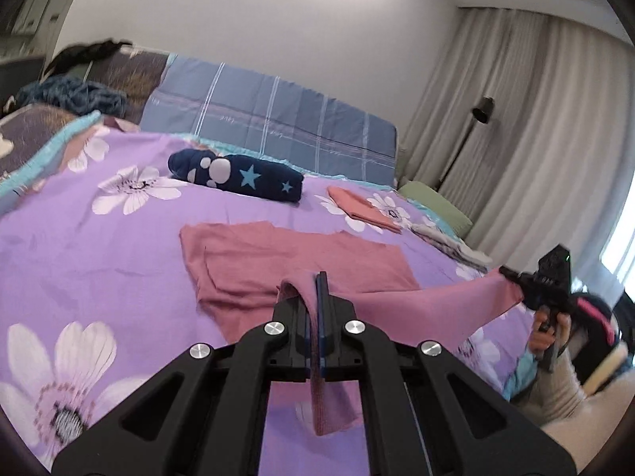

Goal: Fold small clothes

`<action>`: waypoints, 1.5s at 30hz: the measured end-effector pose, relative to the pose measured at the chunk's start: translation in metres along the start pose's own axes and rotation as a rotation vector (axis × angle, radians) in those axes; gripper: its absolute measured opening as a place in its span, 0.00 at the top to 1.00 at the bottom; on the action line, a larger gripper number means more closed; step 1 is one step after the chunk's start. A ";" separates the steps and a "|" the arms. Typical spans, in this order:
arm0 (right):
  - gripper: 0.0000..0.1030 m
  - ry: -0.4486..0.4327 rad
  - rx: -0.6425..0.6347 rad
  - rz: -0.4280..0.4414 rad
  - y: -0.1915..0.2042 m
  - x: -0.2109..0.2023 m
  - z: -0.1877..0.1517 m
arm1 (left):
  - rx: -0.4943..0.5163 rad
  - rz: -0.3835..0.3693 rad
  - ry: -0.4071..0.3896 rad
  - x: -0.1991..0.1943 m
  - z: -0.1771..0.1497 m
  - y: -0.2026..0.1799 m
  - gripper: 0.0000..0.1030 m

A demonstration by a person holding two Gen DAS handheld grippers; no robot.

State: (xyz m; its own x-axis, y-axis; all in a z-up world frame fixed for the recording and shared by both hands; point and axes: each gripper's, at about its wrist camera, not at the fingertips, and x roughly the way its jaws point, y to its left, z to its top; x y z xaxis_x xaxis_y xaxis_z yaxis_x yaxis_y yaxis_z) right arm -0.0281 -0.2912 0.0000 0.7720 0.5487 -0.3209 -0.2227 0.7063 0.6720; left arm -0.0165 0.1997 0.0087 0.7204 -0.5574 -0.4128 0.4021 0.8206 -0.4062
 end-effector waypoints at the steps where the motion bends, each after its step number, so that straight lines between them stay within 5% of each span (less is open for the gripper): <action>1: 0.97 0.002 0.010 -0.013 -0.007 0.013 0.009 | -0.007 0.005 0.005 0.009 0.007 0.002 0.98; 10: 0.97 0.025 0.099 -0.100 -0.073 0.127 0.081 | 0.017 0.121 0.085 0.128 0.065 0.039 0.98; 17: 0.97 0.170 0.156 -0.212 -0.136 0.204 0.071 | -0.085 0.226 0.289 0.218 0.019 0.100 0.98; 21: 0.96 0.194 0.177 -0.191 -0.148 0.210 0.067 | -0.151 0.176 0.267 0.216 0.015 0.112 0.97; 29: 0.75 0.249 0.081 -0.214 -0.118 0.193 0.063 | -0.139 0.152 0.279 0.194 0.012 0.101 0.80; 32: 0.76 0.271 0.039 -0.244 -0.109 0.185 0.056 | -0.135 0.148 0.304 0.195 0.010 0.098 0.82; 33: 0.92 0.280 0.027 -0.259 -0.107 0.185 0.054 | -0.126 0.146 0.315 0.196 0.009 0.096 0.98; 36: 0.96 0.276 0.022 -0.251 -0.102 0.182 0.054 | -0.105 0.098 0.303 0.190 0.015 0.082 0.99; 39: 0.96 0.209 0.085 -0.153 -0.095 0.176 0.073 | -0.127 0.050 0.232 0.180 0.042 0.073 0.99; 42: 0.96 0.151 0.138 -0.116 -0.095 0.184 0.103 | -0.141 0.085 0.158 0.184 0.074 0.076 0.98; 44: 0.91 0.132 0.163 -0.178 -0.106 0.206 0.128 | -0.208 0.112 0.127 0.206 0.093 0.094 0.90; 45: 0.82 0.137 0.175 -0.218 -0.112 0.215 0.135 | -0.241 0.133 0.153 0.222 0.096 0.106 0.72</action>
State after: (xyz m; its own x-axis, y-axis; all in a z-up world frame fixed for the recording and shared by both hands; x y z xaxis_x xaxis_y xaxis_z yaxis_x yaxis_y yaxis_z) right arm 0.2432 -0.3122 -0.0544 0.7002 0.4563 -0.5491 0.0542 0.7329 0.6781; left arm 0.2401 0.1749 -0.0478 0.6571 -0.4749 -0.5854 0.1513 0.8439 -0.5147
